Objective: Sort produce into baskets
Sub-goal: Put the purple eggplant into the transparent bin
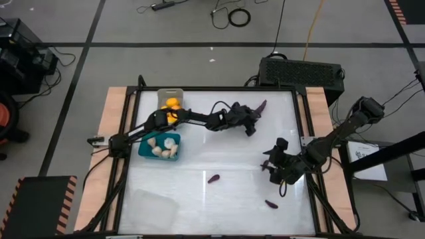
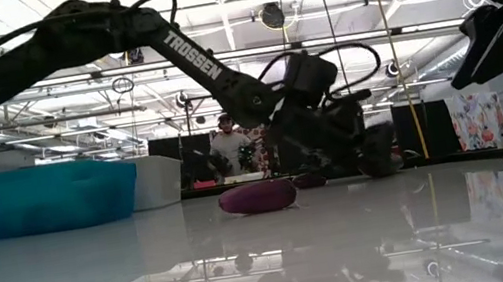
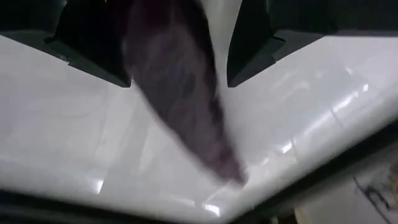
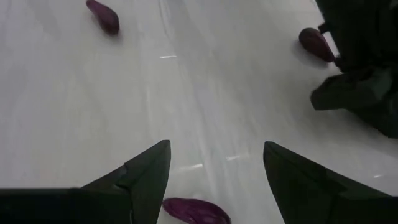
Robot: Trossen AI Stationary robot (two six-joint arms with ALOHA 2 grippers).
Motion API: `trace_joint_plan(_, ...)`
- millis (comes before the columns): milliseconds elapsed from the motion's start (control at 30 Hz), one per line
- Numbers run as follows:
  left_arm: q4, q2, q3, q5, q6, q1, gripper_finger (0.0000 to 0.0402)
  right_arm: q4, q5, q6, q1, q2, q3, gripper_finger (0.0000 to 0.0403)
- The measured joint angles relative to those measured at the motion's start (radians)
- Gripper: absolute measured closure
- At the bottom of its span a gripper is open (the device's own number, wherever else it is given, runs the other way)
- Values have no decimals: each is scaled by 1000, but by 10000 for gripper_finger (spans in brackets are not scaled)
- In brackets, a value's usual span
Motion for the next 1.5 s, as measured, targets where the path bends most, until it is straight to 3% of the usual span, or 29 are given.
trace_joint_plan(167, -54, 0, 0, -2, -23, 9, 141, -23, 0, 3, 0, 0, 0, 154)
trace_joint_plan(433, -57, -5, 0, 23, -43, 5, 215, -21, 0, 17, -1, 0, 0, 154)
trace_joint_plan(567, -151, -47, 0, 48, -44, -5, 245, -19, -7, 66, -1, 0, 0, 154)
trace_joint_plan(733, -290, -147, 0, 110, -7, -24, 248, 16, -31, 167, 15, 0, 0, 154)
trace_joint_plan(967, -700, -361, 0, 135, 118, -82, 247, 152, -35, 189, 68, 14, 0, 154)
trace_joint_plan(1167, -1054, -572, 0, 132, 112, -148, 247, 291, -35, 185, 110, 75, 0, 154)
trace_joint_plan(1367, -1357, -733, 0, 130, -25, -244, 247, 444, -35, 99, 122, 181, 0, 154)
trace_joint_plan(1500, -1474, -796, -3, 129, -182, -333, 247, 562, -40, 12, 132, 254, 0, 154)
